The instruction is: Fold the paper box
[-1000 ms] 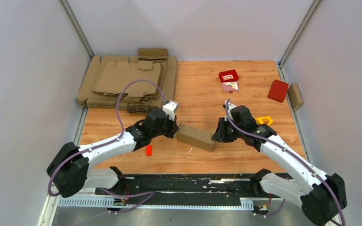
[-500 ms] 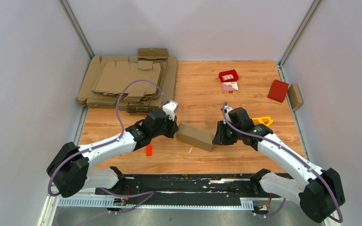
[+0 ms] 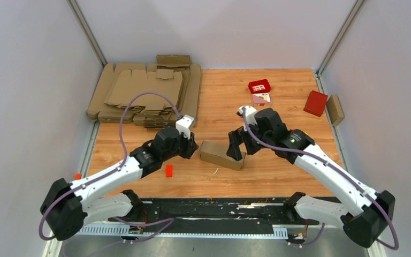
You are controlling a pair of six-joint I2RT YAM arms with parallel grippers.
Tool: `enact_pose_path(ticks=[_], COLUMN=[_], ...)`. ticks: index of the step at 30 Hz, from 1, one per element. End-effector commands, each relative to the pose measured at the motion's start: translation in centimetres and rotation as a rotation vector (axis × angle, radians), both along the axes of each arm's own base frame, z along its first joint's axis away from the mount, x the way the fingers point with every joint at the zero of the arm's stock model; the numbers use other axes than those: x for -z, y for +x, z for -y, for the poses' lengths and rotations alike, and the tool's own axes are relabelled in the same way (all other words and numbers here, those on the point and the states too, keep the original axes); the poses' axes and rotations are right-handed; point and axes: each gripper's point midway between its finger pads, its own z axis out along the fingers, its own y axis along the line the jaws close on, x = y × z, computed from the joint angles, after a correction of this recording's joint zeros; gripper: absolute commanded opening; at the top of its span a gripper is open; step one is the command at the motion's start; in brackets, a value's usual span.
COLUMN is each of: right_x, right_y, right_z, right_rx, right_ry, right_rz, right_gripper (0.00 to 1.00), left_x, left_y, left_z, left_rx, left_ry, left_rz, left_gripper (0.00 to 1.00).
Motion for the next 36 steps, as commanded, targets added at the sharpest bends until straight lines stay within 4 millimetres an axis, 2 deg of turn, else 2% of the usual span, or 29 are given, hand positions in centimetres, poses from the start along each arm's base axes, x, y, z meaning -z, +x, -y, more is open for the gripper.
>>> enact_pose_path(ticks=[1,3,6,9,11,15,20,21,22,23,26,28,32,36], right_x=[0.8,2.1,3.1,3.7,4.5,6.6,9.1,9.6,9.9,10.2,9.1,7.3,2.0,-1.9], right_y=[0.6,1.8,2.2,3.2,3.8,4.6,3.6,3.6,3.8,4.0,5.5,7.4,11.8,16.1], right_z=[-2.1,-2.4,-4.3,-5.6,-5.9,-6.0,-6.8,-6.5,-6.3,-6.0,-5.0,-3.6,0.7,7.0], right_rx=[-0.187,-0.193,-0.269,-0.3,-0.319,-0.345,-0.405,-0.402,-0.396,-0.383,-0.291,-0.175,0.117,0.406], right_ry=[-0.189,-0.314,-0.325,-0.331,-0.355,-0.42,-0.451,-0.48,-0.511,-0.541,-0.6,-0.667,-0.869,-1.102], right_rz=[0.103,0.122,0.095,0.099,0.101,0.087,-0.022,-0.032,-0.03,-0.026,0.039,0.109,0.293,0.4], right_gripper=[1.0,1.0,1.0,1.0,1.0,1.0,1.0,0.97,0.88,0.83,0.51,0.38,0.32,0.32], left_x=[-2.7,-2.9,-2.5,-2.2,-2.1,-0.5,-1.3,-1.4,-1.4,-1.4,-1.2,-1.1,-1.2,-0.9], left_y=[-0.1,-0.4,-0.7,-1.1,-1.4,-1.8,-1.9,-1.9,-1.9,-1.9,-1.8,-1.8,-1.9,-1.9], left_z=[-1.0,-1.7,-2.9,-3.8,-4.0,-5.2,-5.5,-5.5,-5.7,-5.8,-6.3,-6.5,-6.5,-6.7], left_rx=[-0.037,-0.058,-0.087,-0.111,-0.112,-0.135,-0.141,-0.14,-0.145,-0.152,-0.176,-0.187,-0.186,-0.194], left_ry=[-0.065,-0.077,-0.085,-0.095,-0.12,-0.111,-0.163,-0.165,-0.166,-0.165,-0.166,-0.171,-0.177,-0.173], left_rz=[0.074,0.09,0.118,0.138,0.15,0.166,0.227,0.232,0.237,0.24,0.249,0.253,0.255,0.251], left_gripper=[0.32,0.33,0.35,0.42,0.46,0.49,0.49,0.49,0.49,0.49,0.49,0.49,0.48,0.48])
